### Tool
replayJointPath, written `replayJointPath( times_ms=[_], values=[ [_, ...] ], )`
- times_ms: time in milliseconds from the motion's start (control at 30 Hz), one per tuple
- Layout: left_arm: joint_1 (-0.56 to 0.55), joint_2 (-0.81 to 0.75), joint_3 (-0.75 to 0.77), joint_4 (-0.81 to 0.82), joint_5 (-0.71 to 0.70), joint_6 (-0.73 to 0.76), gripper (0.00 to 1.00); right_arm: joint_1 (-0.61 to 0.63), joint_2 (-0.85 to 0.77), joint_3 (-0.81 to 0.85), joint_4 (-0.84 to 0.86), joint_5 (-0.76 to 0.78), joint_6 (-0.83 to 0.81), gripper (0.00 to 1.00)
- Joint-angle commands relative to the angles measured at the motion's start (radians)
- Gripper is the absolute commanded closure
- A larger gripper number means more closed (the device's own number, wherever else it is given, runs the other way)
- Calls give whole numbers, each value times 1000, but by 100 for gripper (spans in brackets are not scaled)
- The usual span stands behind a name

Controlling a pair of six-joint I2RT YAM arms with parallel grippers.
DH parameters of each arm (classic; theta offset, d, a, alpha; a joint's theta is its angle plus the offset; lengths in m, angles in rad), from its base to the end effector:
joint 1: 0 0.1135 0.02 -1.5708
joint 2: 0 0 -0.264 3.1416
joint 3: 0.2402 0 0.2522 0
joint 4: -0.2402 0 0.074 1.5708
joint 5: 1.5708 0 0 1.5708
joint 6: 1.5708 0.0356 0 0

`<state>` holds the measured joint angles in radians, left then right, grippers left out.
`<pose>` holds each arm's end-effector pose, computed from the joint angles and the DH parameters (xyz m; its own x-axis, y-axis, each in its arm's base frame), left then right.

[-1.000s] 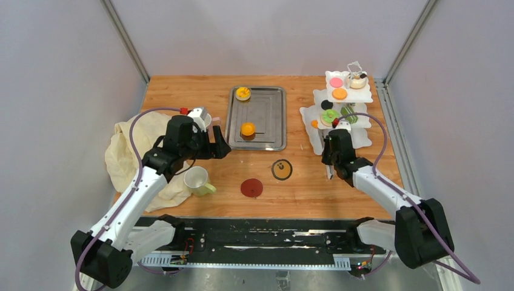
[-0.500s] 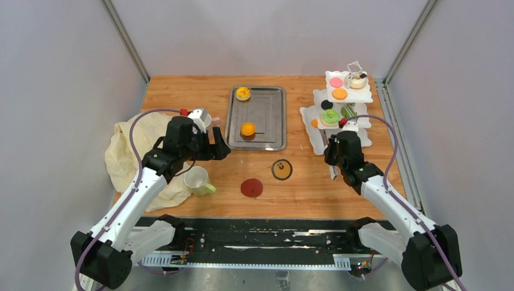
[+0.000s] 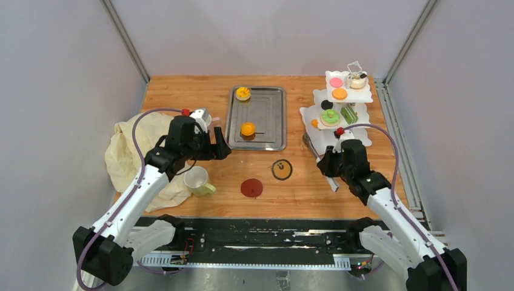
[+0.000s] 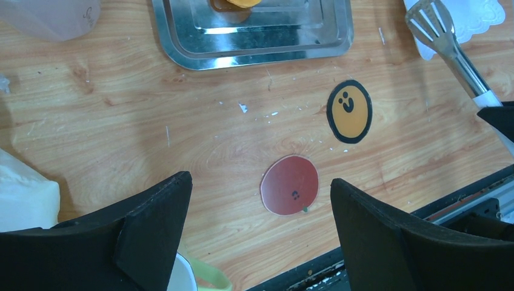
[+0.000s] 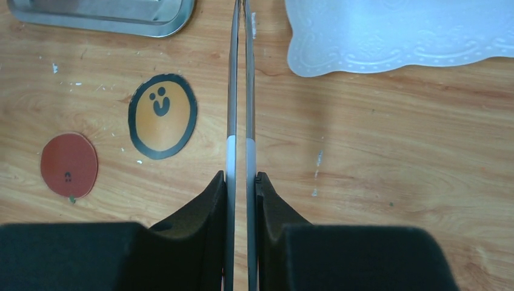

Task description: Serve the afternoon tea

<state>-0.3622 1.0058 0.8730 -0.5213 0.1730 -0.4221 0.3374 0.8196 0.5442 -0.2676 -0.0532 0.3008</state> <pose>0.1998 -0.0823 0.2971 -0.7144 -0.1609 -0.6810 0.2019 0.8845 -0.4207 0.1746 0.0632 0.2410 -0.5763 0.1114 -0.8096 -0.2123 0.9363 0.2799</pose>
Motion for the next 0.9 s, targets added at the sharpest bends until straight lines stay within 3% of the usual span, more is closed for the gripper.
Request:
replayJointPath(
  times_ms=[0, 267, 600, 867],
  values=[
    [3, 1, 27, 25, -10, 9, 11, 72, 40, 74, 6, -74, 2, 92],
    [3, -46, 50, -13, -64, 21, 11, 308, 281, 296, 29, 86, 109, 88],
    [4, -147, -19, -42, -89, -2, 11, 356, 635, 551, 73, 112, 135, 79],
    [3, -183, -52, -53, -77, -9, 11, 356, 740, 627, 108, 118, 168, 70]
  ],
)
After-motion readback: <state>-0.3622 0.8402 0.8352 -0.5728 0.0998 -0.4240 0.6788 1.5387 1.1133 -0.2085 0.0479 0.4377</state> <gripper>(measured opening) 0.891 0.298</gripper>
